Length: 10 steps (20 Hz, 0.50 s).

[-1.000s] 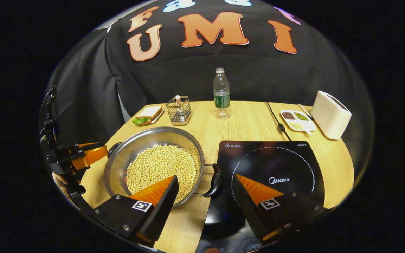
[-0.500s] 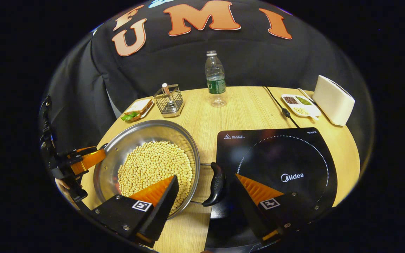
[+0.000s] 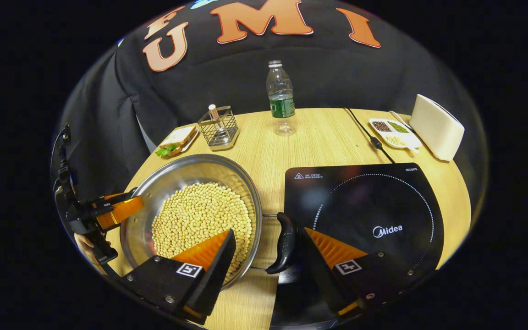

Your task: First push the handle of the pot to place it horizontally, then grasp the pot with both hands and set it on the induction cooktop.

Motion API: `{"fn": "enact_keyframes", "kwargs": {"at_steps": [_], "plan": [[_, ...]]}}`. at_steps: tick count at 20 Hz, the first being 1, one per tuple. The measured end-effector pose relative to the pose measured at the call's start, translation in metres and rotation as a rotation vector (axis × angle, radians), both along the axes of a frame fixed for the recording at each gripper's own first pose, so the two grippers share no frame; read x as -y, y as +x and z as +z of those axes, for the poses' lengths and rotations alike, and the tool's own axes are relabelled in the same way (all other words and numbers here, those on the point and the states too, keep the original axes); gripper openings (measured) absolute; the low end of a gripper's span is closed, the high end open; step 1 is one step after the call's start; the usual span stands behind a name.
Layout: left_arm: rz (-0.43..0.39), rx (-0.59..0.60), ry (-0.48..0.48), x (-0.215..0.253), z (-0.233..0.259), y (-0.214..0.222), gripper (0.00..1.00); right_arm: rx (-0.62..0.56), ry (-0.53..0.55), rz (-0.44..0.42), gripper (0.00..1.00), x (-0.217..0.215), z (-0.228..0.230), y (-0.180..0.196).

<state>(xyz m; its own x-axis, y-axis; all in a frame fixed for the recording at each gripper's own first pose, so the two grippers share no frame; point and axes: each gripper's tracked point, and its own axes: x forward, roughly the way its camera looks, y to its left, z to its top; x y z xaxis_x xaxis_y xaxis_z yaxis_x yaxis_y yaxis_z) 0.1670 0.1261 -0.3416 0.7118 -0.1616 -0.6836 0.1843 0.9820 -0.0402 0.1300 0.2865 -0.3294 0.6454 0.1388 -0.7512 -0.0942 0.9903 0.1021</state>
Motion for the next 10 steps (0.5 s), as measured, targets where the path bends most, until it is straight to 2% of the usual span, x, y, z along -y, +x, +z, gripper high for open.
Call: {"fn": "enact_keyframes", "kwargs": {"at_steps": [1,2,3,5,6,7,9,10], "plan": [[-0.005,-0.004,0.001,0.001,-0.001,0.0,0.81,0.003,-0.009,-0.002,0.88,0.001,0.0,0.001],[-0.012,-0.008,0.002,0.001,-0.002,0.0,0.81,0.005,-0.015,-0.004,0.81,0.002,-0.001,0.002],[-0.017,-0.009,-0.003,0.001,-0.002,0.0,0.81,0.002,-0.026,-0.006,0.84,0.003,-0.001,0.001],[-0.038,-0.033,-0.055,0.012,-0.006,-0.004,0.81,0.005,-0.049,-0.028,0.78,0.01,-0.003,0.004],[-0.024,-0.064,-0.062,0.01,-0.009,-0.004,0.69,0.002,-0.045,-0.036,0.64,0.009,-0.002,0.004],[-0.017,-0.083,-0.068,0.011,-0.013,-0.008,0.57,0.0,-0.038,-0.042,0.64,0.009,-0.002,0.005],[0.01,-0.113,-0.041,0.01,-0.01,-0.015,0.56,-0.011,-0.01,-0.052,0.58,0.008,-0.001,0.007],[0.026,-0.108,-0.026,0.011,-0.006,-0.016,0.53,-0.004,-0.002,-0.039,0.53,0.009,0.002,0.009]]}}
